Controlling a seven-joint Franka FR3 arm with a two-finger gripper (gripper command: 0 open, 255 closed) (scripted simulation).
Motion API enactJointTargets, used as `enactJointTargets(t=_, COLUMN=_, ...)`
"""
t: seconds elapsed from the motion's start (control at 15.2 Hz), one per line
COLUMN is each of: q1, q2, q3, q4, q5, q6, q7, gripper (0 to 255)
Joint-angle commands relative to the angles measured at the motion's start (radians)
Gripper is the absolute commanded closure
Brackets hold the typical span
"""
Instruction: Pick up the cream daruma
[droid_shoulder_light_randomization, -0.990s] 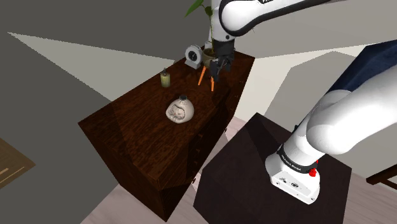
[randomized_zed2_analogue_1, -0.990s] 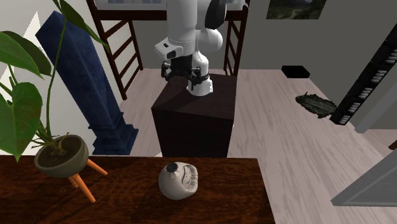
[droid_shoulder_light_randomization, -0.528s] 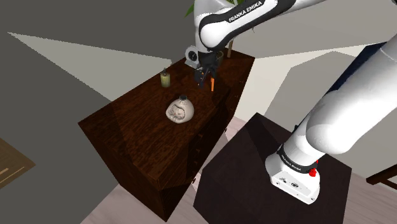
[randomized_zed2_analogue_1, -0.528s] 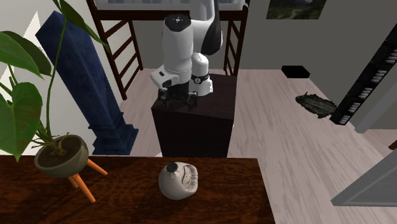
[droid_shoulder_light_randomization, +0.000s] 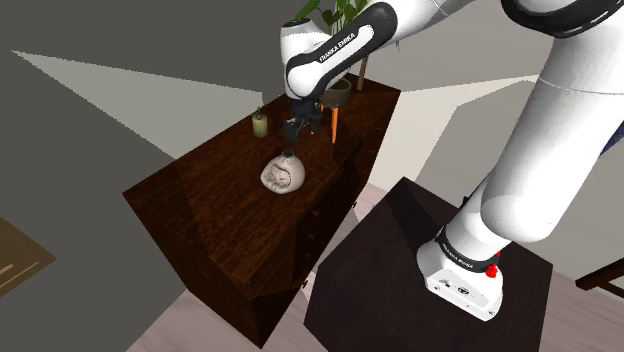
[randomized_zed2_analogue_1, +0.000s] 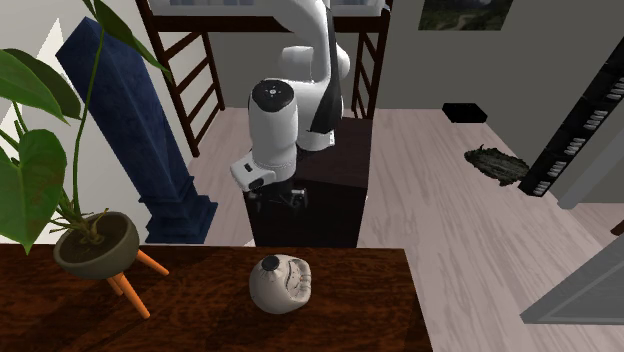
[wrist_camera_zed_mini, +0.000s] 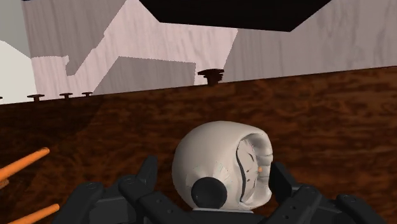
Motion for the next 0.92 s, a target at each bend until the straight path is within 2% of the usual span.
enactJointTargets(t=0.0, q1=-0.002, q2=0.08, q3=-0.005, q4=0.061, q5=-0.007, q6=0.023, q7=0.003, gripper=0)
enactJointTargets(t=0.4, q1=0.005, q2=0.315, q3=-0.015, q4=0.273, q5=-0.016, q6=0.057, q7=0.022, gripper=0)
enactJointTargets(t=0.86, q1=0.008, q2=0.378, q3=-0.021, q4=0.28, q5=-0.025, q6=0.112, q7=0.032, gripper=0)
